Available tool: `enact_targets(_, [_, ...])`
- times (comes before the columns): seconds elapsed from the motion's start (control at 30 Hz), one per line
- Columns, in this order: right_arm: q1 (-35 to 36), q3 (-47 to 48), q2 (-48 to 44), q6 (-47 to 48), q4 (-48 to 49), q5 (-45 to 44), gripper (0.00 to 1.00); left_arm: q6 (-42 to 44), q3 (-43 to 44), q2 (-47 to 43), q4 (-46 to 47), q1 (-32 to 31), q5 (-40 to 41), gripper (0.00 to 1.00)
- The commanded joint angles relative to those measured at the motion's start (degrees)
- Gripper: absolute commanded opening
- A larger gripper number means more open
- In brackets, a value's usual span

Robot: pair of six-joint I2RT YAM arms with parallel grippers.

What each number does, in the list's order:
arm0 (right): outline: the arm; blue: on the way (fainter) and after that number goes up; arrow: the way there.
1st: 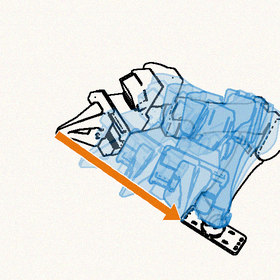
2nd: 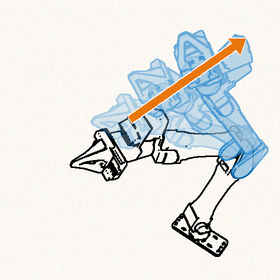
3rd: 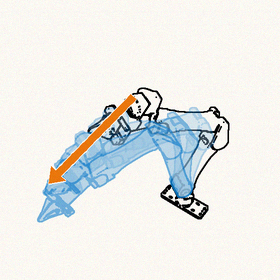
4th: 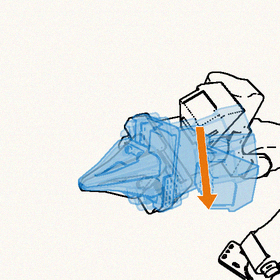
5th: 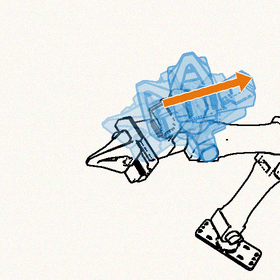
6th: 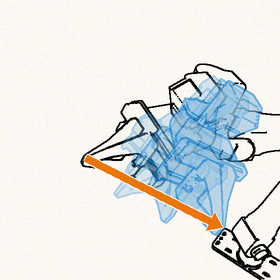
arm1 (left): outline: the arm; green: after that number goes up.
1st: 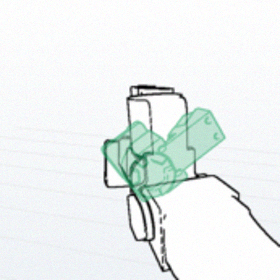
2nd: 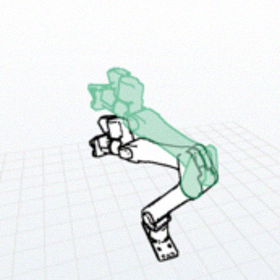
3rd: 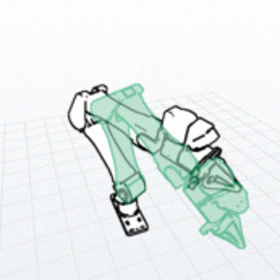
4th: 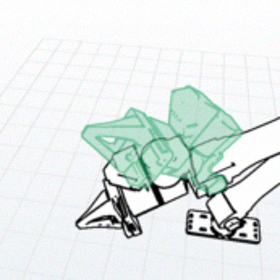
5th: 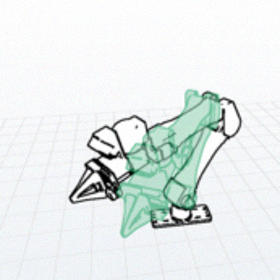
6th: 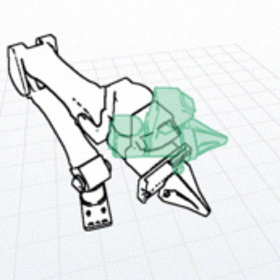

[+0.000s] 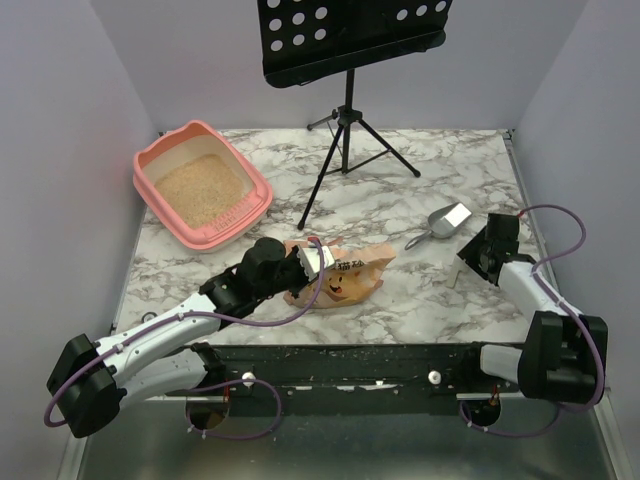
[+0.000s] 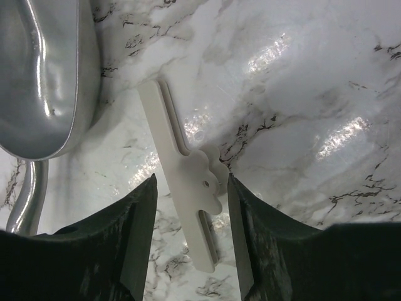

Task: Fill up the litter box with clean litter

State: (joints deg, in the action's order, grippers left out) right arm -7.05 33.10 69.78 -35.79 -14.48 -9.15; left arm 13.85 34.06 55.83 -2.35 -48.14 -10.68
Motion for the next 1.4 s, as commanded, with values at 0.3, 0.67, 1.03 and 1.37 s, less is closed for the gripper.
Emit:
enact_targets(0.3, [-0.5,0.3,4.1,-0.7,2.6,3.8,0.42,-0.6,2.8,-0.2,3.7,-0.5,1.3,0.00])
enact_targets(0.67, [-0.4,-1.1,3.5,-1.0,3.7,4.1,0.01,-0.5,2.9,-0.3,3.5,-0.5,2.1,0.00])
enact_targets(1.03, [-0.2,0.6,-16.4,4.6,-3.9,0.7,0.01,-1.4,7.7,2.7,-2.4,-0.5,0.7,0.22])
enact_targets(1.37, [5.0,7.4,-26.0,10.7,-3.4,15.6,0.01,-1.3,15.6,2.1,-10.5,-0.6,-2.1,0.43])
